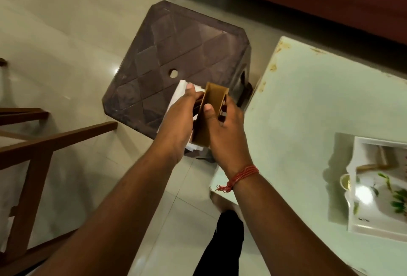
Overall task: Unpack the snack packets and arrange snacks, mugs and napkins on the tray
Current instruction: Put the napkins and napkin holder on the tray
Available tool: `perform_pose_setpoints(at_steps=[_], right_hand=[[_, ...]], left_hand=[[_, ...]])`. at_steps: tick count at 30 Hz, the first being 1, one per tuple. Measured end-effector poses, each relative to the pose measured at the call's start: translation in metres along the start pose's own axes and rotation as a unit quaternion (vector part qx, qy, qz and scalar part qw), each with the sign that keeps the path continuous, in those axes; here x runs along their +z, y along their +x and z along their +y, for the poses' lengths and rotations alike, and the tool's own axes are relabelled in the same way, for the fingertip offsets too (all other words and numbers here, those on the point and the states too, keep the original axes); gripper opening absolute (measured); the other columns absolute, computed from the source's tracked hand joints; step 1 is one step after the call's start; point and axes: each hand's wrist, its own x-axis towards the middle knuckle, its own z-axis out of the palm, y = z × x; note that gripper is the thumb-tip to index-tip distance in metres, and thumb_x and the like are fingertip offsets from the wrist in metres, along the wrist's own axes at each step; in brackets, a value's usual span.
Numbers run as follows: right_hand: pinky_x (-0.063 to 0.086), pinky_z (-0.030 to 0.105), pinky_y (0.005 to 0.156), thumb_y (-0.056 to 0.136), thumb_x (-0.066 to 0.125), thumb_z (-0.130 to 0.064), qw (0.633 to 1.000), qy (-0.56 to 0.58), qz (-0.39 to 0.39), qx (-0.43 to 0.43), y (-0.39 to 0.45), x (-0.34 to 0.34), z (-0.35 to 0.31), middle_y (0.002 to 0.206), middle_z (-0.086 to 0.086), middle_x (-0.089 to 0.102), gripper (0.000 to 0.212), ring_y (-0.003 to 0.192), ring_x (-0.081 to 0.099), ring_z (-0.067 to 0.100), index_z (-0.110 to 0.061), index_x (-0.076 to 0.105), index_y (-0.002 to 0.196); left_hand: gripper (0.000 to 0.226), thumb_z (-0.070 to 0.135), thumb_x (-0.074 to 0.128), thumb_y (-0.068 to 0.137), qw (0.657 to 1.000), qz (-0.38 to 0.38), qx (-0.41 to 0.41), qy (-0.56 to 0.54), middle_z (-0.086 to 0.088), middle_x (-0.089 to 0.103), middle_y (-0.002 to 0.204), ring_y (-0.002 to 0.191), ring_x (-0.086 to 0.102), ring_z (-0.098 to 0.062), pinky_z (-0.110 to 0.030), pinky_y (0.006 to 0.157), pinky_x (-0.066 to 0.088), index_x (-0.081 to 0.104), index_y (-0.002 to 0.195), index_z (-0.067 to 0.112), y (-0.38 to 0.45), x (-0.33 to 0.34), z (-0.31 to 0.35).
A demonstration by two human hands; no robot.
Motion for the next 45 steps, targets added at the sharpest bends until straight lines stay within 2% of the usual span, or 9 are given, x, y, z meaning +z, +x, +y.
perform_pose_setpoints(at_steps=[4, 6, 11, 16, 22, 27, 34, 38, 45], right_hand=[[0.041, 0.016, 0.087, 0.098, 0.045, -0.046, 1.000, 0.020, 0.023, 0.007, -0.008, -0.067, 0.022, 0.142, -0.005, 0.037, 0.054, 0.127, 0.047, 0.013, -0.031, 0.031, 0.148], [0.040, 0.018, 0.088, 0.099, 0.045, -0.046, 0.999, 0.027, 0.041, 0.016, -0.013, -0.102, 0.037, 0.129, -0.010, 0.039, 0.052, 0.119, 0.048, 0.009, -0.031, 0.033, 0.147], [0.039, 0.010, 0.078, 0.098, 0.048, -0.044, 0.995, 0.022, 0.084, 0.042, -0.033, -0.197, 0.090, 0.124, -0.008, 0.043, 0.047, 0.107, 0.050, 0.006, -0.030, 0.043, 0.142], [0.046, 0.027, 0.087, 0.095, 0.053, -0.043, 0.993, 0.004, 0.092, 0.071, -0.052, -0.288, 0.146, 0.122, -0.004, 0.046, 0.041, 0.104, 0.054, 0.010, -0.031, 0.049, 0.135], [0.050, 0.040, 0.098, 0.089, 0.060, -0.036, 0.991, 0.006, 0.082, 0.107, -0.059, -0.347, 0.202, 0.123, -0.001, 0.045, 0.053, 0.112, 0.055, 0.018, -0.030, 0.044, 0.139], [0.048, 0.044, 0.101, 0.085, 0.062, -0.034, 0.990, -0.006, 0.073, 0.121, -0.055, -0.362, 0.224, 0.131, 0.003, 0.045, 0.061, 0.117, 0.054, 0.023, -0.029, 0.041, 0.141], [0.049, 0.040, 0.101, 0.087, 0.062, -0.032, 0.991, -0.004, 0.055, 0.121, -0.047, -0.366, 0.231, 0.137, 0.003, 0.045, 0.062, 0.119, 0.054, 0.023, -0.027, 0.038, 0.144], [0.051, 0.042, 0.100, 0.084, 0.063, -0.036, 0.991, -0.006, 0.049, 0.120, -0.045, -0.363, 0.231, 0.136, 0.002, 0.051, 0.065, 0.119, 0.056, 0.022, -0.028, 0.039, 0.143], [0.032, 0.042, 0.117, 0.092, 0.061, -0.025, 0.978, -0.153, 0.141, 0.021, -0.073, -0.346, 0.211, 0.153, 0.008, 0.035, 0.070, 0.143, 0.032, 0.027, -0.016, 0.025, 0.152]], left_hand=[[0.048, 0.059, 0.028, 0.099, 0.999, -0.043, 0.022, 0.003, 0.009, 0.061, 0.130, 0.118, 0.056, -0.014, -0.031, 0.090, 0.047, 0.057, 0.129, 0.036, -0.027, 0.062, -0.002], [0.045, 0.059, 0.028, 0.099, 0.996, -0.077, 0.035, 0.005, 0.013, 0.061, 0.124, 0.114, 0.056, -0.009, -0.026, 0.083, 0.045, 0.059, 0.125, 0.039, -0.042, 0.098, -0.007], [0.045, 0.057, 0.031, 0.100, 0.990, -0.139, 0.011, -0.016, 0.014, 0.062, 0.128, 0.125, 0.053, -0.007, -0.043, 0.106, 0.044, 0.060, 0.127, 0.034, -0.078, 0.199, -0.031], [0.041, 0.057, 0.037, 0.098, 0.978, -0.203, -0.032, -0.040, 0.015, 0.066, 0.125, 0.122, 0.057, -0.004, -0.047, 0.099, 0.050, 0.065, 0.121, 0.037, -0.116, 0.287, -0.060], [0.043, 0.057, 0.036, 0.098, 0.972, -0.211, -0.083, -0.054, 0.007, 0.066, 0.126, 0.121, 0.059, -0.010, -0.042, 0.085, 0.056, 0.065, 0.121, 0.035, -0.137, 0.360, -0.083], [0.043, 0.057, 0.032, 0.099, 0.971, -0.197, -0.108, -0.077, 0.008, 0.068, 0.119, 0.117, 0.060, -0.014, -0.046, 0.085, 0.055, 0.067, 0.109, 0.034, -0.140, 0.387, -0.095], [0.049, 0.058, 0.029, 0.099, 0.973, -0.190, -0.100, -0.082, 0.007, 0.064, 0.129, 0.124, 0.056, -0.018, -0.052, 0.098, 0.049, 0.063, 0.123, 0.032, -0.133, 0.396, -0.103], [0.044, 0.059, 0.030, 0.099, 0.973, -0.193, -0.095, -0.080, 0.008, 0.063, 0.129, 0.126, 0.054, -0.019, -0.053, 0.104, 0.045, 0.065, 0.111, 0.035, -0.129, 0.394, -0.104], [0.050, 0.051, 0.033, 0.102, 0.981, -0.173, -0.038, -0.081, -0.001, 0.047, 0.149, 0.134, 0.047, -0.017, -0.045, 0.114, 0.037, 0.047, 0.142, 0.025, -0.119, 0.361, -0.100]])
